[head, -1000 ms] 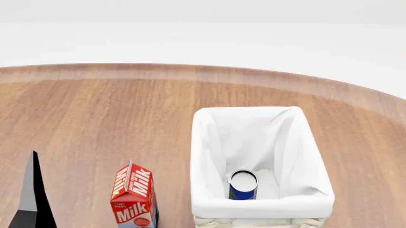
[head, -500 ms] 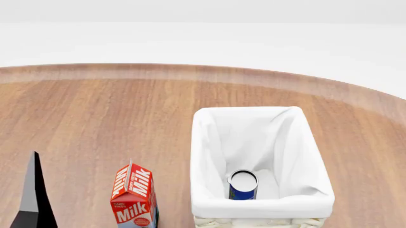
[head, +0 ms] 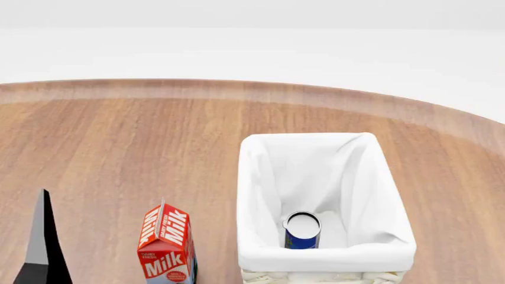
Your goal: Pick up the alphabet soup and the tomato sauce, and put them in the basket.
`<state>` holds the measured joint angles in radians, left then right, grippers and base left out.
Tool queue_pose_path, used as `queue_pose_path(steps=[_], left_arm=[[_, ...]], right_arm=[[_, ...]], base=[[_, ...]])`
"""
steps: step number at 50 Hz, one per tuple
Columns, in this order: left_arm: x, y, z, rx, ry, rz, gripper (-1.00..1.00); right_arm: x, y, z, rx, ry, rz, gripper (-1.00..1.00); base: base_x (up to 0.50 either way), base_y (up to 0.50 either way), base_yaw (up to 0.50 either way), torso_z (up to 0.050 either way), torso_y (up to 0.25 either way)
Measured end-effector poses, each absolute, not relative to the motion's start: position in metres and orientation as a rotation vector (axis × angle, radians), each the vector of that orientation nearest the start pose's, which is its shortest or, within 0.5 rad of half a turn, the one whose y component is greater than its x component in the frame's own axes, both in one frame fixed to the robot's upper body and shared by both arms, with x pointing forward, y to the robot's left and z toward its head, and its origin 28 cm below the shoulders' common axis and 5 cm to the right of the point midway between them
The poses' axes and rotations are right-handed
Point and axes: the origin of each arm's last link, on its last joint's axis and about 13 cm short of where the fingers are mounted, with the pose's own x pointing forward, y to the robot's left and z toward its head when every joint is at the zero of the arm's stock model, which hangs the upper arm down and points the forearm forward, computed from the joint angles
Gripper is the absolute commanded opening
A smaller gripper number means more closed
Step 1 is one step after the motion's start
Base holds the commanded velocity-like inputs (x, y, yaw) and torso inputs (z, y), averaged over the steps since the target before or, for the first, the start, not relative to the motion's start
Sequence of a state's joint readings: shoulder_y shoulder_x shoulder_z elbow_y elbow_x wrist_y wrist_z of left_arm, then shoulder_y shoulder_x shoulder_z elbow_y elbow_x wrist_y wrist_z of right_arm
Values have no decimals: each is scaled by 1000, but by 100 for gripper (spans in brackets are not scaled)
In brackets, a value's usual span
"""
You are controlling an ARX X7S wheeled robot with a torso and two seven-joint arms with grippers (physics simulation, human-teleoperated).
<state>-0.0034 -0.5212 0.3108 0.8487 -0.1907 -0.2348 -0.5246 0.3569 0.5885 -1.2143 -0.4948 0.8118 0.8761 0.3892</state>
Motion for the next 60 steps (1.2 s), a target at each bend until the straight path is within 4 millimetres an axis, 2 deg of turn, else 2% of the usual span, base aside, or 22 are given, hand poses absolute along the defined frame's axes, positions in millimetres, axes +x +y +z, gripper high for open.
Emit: queue_pose_path(steps=[56, 57, 60], left_arm=[[163, 209, 154, 110, -501, -27, 100], [163, 209, 154, 110, -501, -27, 100], [163, 209, 153, 109, -500, -27, 100]], right_arm=[[121, -54, 0, -440, 825, 889, 100], [121, -54, -1, -440, 826, 888, -100], [123, -54, -2, -448, 814, 873, -100]], base=[[0, 0, 0, 0, 0], [0, 0, 0, 0, 0], [0, 0, 0, 0, 0]])
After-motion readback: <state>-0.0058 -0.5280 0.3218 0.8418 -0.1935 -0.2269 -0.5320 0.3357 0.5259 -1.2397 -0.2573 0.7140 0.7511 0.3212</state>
